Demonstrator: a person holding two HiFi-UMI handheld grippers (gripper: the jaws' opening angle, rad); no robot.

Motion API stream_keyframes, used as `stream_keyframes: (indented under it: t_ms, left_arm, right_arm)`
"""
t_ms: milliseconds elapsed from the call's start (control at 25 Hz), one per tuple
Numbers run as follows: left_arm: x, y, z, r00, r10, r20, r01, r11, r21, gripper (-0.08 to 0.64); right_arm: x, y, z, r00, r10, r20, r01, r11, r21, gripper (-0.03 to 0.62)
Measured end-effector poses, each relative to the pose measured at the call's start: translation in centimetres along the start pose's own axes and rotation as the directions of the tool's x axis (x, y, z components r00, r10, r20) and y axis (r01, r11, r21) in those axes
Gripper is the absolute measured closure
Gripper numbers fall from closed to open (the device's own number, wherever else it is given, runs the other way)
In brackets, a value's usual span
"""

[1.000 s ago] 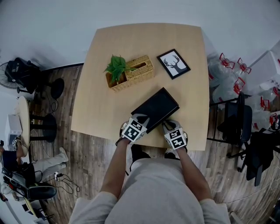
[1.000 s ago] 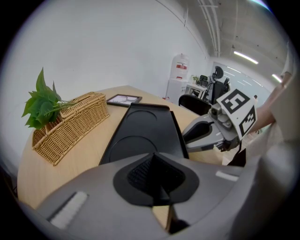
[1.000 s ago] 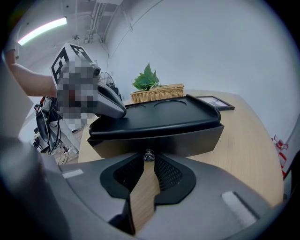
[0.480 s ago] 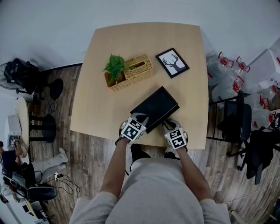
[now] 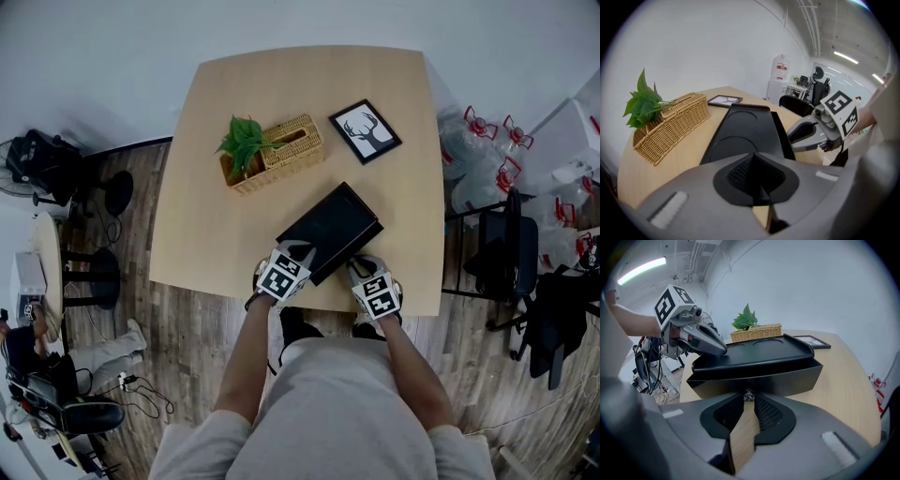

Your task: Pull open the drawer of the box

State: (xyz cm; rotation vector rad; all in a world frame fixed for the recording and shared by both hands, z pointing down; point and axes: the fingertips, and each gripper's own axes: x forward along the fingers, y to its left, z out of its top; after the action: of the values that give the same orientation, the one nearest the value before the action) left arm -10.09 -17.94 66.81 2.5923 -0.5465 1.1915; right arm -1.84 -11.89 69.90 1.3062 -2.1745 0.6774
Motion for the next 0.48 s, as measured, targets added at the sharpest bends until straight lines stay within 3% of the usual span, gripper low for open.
stream_keyframes:
  t_ms: [480]
  left_arm:
    - [-0.23,-0.04,0.02,1.0,0.0,-0.014,0.0,1.0,-0.004,0.506]
  right_arm:
    - [-0.51,-0.05,-0.41,1.0,-0.006,-0.005,0.006,1.0,0.008,0.522]
